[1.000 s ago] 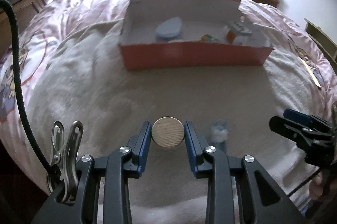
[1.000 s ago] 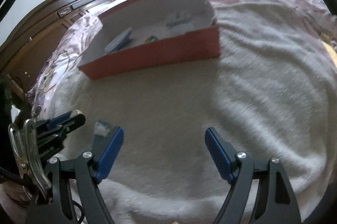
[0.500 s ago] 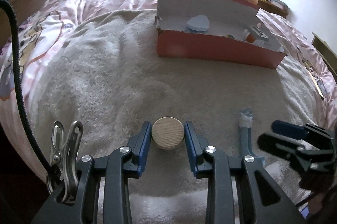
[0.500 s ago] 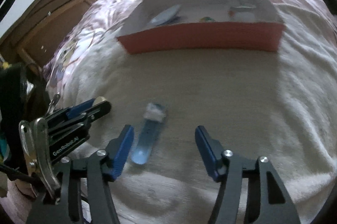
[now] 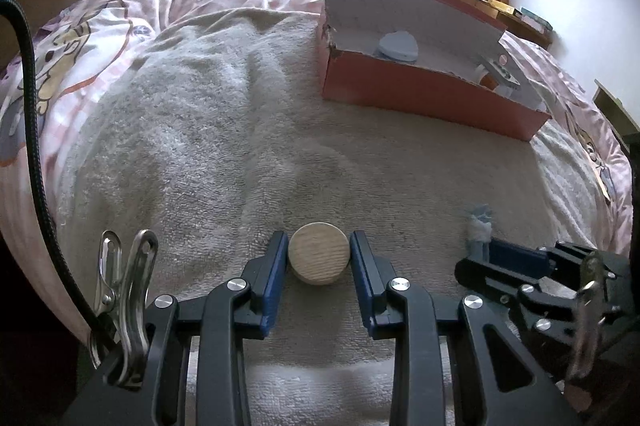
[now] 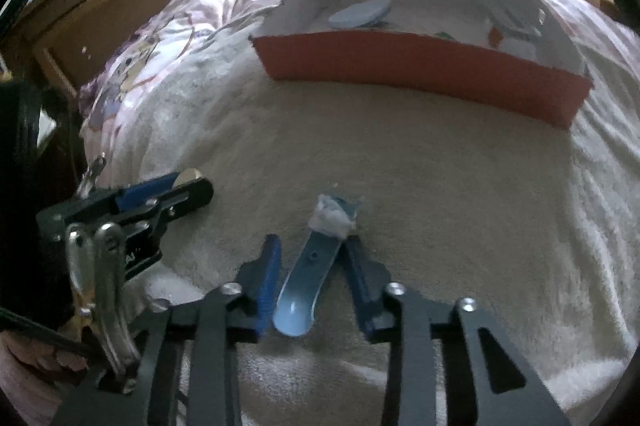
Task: Organize rigid objects
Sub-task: 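Grasp the wooden disc with left gripper while right grasps light-blue spoon piece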
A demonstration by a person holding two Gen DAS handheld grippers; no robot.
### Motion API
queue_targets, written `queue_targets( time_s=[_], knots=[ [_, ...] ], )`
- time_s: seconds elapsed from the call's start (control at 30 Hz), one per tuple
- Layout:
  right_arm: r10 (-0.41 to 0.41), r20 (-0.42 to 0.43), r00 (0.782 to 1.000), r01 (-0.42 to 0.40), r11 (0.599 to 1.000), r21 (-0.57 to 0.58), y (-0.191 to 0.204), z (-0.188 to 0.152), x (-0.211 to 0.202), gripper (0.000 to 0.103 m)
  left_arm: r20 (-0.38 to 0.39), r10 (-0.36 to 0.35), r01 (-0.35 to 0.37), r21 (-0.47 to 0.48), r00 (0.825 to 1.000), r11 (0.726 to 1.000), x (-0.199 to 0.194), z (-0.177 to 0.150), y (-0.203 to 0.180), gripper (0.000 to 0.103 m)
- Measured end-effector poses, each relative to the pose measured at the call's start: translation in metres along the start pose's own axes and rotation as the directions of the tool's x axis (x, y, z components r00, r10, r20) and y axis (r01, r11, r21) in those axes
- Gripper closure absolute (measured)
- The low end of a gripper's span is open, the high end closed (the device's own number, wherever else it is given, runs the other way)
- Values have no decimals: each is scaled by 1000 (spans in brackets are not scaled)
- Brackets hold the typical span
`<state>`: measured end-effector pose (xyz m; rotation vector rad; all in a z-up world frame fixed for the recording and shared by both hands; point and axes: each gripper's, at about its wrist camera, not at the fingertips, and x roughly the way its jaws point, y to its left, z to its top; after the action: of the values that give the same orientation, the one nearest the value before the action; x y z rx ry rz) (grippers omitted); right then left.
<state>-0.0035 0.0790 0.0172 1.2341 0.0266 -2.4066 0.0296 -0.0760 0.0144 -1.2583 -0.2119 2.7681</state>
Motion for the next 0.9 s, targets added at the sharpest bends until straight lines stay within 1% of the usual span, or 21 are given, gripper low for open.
queue_targets(
  time_s=[0.07, 0.1, 0.17, 0.23, 0.4, 0.5, 0.6, 0.73, 0.8, 0.9],
  knots=[
    [-35, 8, 999, 35, 999, -40, 5, -2, -1, 83, -1, 1, -1, 3, 1000, 1000, 0, 0, 0, 70],
    [-40, 12, 999, 41, 998, -48, 5, -3, -1, 85, -2, 1, -1, 4, 1000, 1000, 0, 0, 0, 70],
    [-40, 18, 999, 41, 998, -41, 3, -2, -4, 85, -1, 1, -1, 8, 1000, 1000, -1, 1, -1, 70],
    [-61, 30, 998, 62, 998, -24, -5, -3, -9, 85, 1, -3, 3, 14, 1000, 1000, -2, 1, -4, 70],
    [-166, 58, 984, 165, 986, 25, -36, -4, -25, 85, 2, -29, 28, 45, 1000, 999, -2, 5, -20, 70],
    [-218, 53, 974, 216, 975, 52, -53, -9, -27, 85, -7, -53, 54, 79, 999, 995, 0, 4, -36, 70],
    [-211, 51, 976, 207, 975, 80, -64, -12, -26, 85, -20, -66, 67, 117, 998, 991, 6, 3, -51, 70],
    [-229, 63, 971, 226, 973, 55, -61, -14, -24, 84, -38, -68, 74, 152, 997, 986, 14, -2, -65, 70],
    [-227, 76, 971, 222, 973, 61, -60, -17, -24, 82, -33, -56, 61, 164, 998, 985, 15, -3, -68, 70],
    [-195, 97, 976, 187, 978, 91, -64, -20, -25, 77, -34, -55, 60, 162, 998, 985, 16, -3, -68, 70]
  ],
)
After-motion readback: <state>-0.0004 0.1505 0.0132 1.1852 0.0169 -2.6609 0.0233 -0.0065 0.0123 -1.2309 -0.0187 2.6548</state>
